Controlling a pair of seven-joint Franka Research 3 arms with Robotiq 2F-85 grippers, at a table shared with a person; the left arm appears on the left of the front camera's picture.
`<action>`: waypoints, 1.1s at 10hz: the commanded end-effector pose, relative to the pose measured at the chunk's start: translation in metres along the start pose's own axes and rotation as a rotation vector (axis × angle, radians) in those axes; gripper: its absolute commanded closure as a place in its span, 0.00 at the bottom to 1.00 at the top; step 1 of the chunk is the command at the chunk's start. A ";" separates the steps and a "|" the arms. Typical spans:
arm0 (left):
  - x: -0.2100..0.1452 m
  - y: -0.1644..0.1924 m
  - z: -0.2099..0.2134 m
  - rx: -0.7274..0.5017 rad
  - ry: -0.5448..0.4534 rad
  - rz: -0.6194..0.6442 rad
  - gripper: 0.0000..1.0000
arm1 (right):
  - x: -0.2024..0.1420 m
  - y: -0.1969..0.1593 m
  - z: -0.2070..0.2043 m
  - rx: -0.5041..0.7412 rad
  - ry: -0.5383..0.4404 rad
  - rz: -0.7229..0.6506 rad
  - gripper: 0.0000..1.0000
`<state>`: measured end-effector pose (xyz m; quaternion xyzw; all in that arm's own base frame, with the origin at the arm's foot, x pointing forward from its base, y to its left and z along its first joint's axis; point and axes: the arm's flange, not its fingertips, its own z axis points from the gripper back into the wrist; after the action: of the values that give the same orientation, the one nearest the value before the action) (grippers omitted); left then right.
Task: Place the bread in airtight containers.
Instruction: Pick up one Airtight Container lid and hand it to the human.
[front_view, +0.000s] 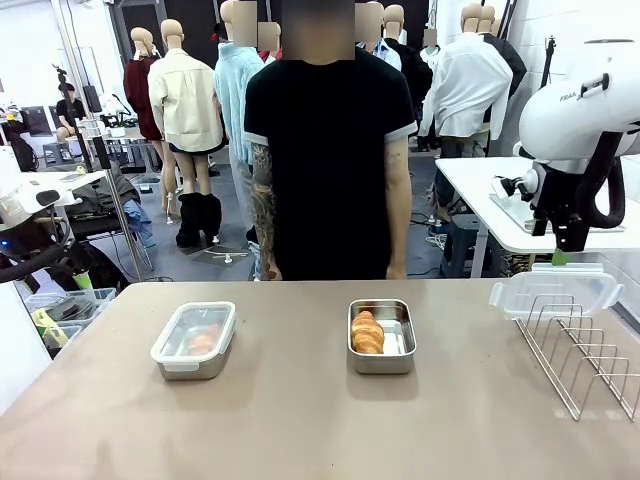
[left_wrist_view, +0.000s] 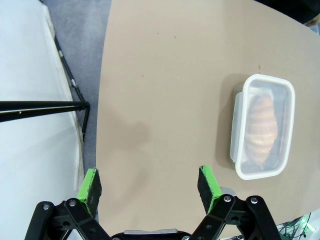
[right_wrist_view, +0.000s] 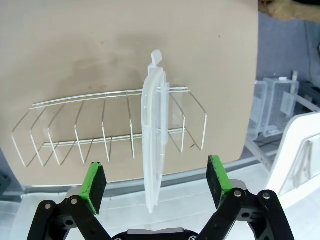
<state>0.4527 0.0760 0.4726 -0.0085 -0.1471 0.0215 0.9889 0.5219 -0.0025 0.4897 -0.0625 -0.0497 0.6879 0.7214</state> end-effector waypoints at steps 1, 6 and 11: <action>0.000 0.001 0.001 0.004 0.000 0.006 0.00 | -0.005 -0.016 -0.018 0.038 0.001 -0.039 0.00; 0.000 0.001 0.001 0.004 0.000 0.006 0.00 | 0.000 -0.045 -0.047 0.082 0.018 -0.077 0.00; 0.000 0.001 0.001 0.004 0.000 0.006 0.00 | 0.003 -0.059 -0.071 0.168 0.016 -0.080 0.00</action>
<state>0.4527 0.0759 0.4726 -0.0085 -0.1470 0.0215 0.9889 0.5827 -0.0042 0.4244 -0.0152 0.0084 0.6676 0.7443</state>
